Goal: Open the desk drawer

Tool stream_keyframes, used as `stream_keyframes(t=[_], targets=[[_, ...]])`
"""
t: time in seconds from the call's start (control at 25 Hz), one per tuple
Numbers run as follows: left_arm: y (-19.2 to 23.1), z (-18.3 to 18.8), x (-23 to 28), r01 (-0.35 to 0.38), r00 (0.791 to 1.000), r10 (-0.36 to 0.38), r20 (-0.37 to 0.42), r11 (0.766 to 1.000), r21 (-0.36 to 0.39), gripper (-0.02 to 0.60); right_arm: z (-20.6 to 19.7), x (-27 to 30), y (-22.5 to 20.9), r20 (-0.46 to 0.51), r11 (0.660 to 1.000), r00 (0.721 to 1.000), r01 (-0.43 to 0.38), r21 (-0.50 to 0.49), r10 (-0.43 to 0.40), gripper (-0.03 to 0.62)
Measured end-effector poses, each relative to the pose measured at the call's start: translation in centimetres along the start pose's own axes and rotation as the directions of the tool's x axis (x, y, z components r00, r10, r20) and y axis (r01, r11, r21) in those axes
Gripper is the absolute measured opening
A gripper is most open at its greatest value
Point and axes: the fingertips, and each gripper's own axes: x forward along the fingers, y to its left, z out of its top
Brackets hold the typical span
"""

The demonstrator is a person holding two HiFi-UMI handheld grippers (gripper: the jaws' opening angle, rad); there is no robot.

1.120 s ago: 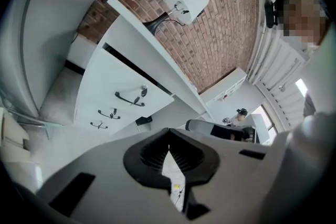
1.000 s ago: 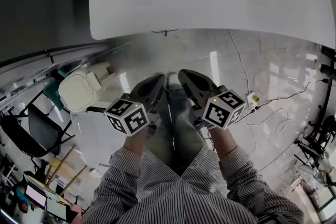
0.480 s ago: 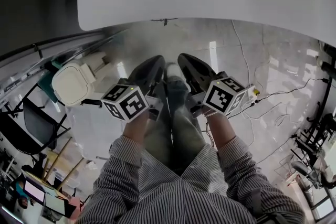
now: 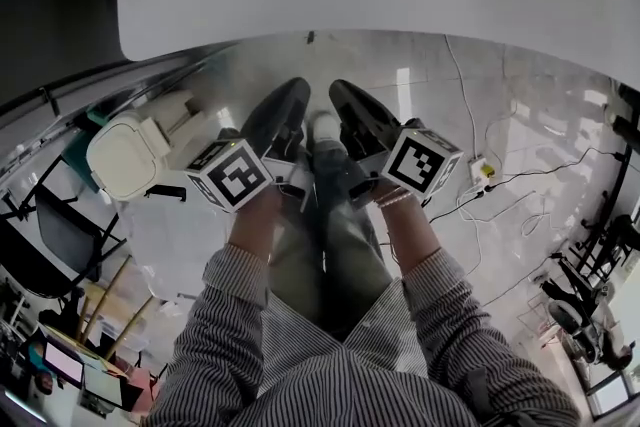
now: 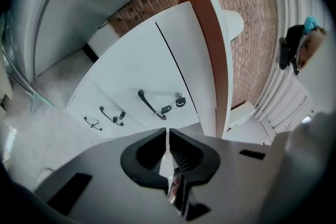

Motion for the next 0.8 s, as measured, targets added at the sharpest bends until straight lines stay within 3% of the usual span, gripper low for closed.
stream_keyframes(t=[0.16,0.32,0.36,0.44,0.64,0.8], targets=[[1.2,1.0,0.5,0.030,0.998,-0.025,0.064,0.997,-0.068,0.015,1.1,1.5,-0.5,0.022,0.999,0.999,-0.026,0.022,0.025,0.020],[1.8,1.7,1.2,0.019,0.996,-0.012,0.091,0.997,-0.072,0.015,2.7,2.2,-1.0,0.065,0.999,0.997,-0.044,0.031,0.042,0.021],[1.9,1.8,1.3,0.017,0.996,-0.011,0.089,0.997,-0.070,0.015,2.9,2.4,-1.1,0.064,0.998,0.997,-0.046,0.031,0.044,0.028],[2.3,2.1,1.6,0.022,0.996,-0.016,0.087,0.997,-0.069,0.017,2.9,3.0,-1.1,0.052,0.998,0.997,-0.052,0.035,0.050,0.101],[3.4,3.0,2.0,-0.019,0.995,0.027,0.094,0.996,-0.088,0.020,3.4,3.7,-1.7,0.082,0.996,0.995,-0.054,0.070,0.048,0.115],[3.9,3.7,2.5,0.028,0.991,-0.003,0.136,0.983,-0.183,0.101,4.0,4.3,-2.1,0.111,0.992,0.992,-0.069,0.106,0.058,0.140]])
